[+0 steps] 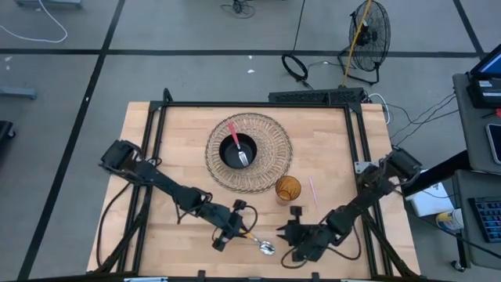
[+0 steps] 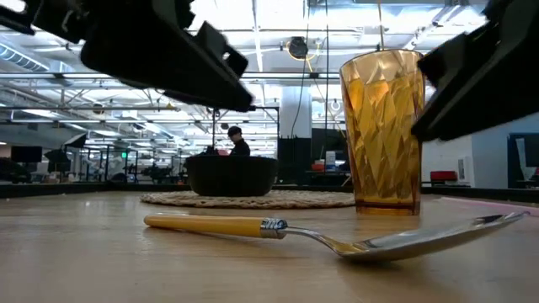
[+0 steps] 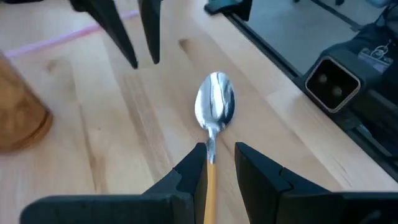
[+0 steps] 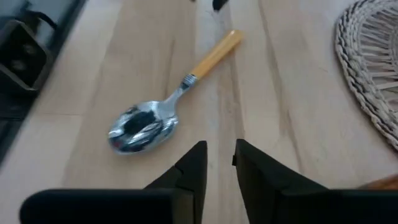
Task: Pick & Place Utensil
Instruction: Put the yellow spoon into the black bowl on the woven mat
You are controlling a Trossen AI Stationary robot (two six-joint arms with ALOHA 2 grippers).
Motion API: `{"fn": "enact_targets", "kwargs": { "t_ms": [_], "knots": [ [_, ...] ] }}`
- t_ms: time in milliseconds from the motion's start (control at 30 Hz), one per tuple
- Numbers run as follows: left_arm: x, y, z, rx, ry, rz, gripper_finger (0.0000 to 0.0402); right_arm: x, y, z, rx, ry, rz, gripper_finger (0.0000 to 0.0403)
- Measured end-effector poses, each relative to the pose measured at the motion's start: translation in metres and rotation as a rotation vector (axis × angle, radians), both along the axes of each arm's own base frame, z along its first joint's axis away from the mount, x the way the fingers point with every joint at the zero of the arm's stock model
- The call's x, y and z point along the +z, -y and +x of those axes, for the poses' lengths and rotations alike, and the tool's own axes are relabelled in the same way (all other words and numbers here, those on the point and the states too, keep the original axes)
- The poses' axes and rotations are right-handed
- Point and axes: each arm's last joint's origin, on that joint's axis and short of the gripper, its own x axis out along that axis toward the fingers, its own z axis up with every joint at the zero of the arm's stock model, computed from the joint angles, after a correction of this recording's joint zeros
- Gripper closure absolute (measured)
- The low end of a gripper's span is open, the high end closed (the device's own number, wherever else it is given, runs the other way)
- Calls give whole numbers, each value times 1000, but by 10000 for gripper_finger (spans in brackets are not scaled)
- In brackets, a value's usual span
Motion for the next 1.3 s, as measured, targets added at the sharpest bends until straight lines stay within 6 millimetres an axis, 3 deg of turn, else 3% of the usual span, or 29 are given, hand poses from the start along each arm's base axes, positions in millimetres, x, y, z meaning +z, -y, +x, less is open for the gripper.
{"fn": "enact_targets", "kwargs": {
  "t_ms": [300,633,800,1100,1300],
  "knots": [
    [-9,8,24,-52,-61,56,313,21,7,-48,22,32,79,308],
    [-14,4,34,-64,-125,50,313,6,41,-91,-64,81,122,307],
    [-16,2,33,-59,-158,35,298,1,50,-98,-41,128,146,307],
    [-18,0,32,0,-185,51,180,1,51,-99,-3,156,126,308],
    [-25,-2,34,30,-210,28,176,1,50,-98,2,160,124,308]
  ]
}}
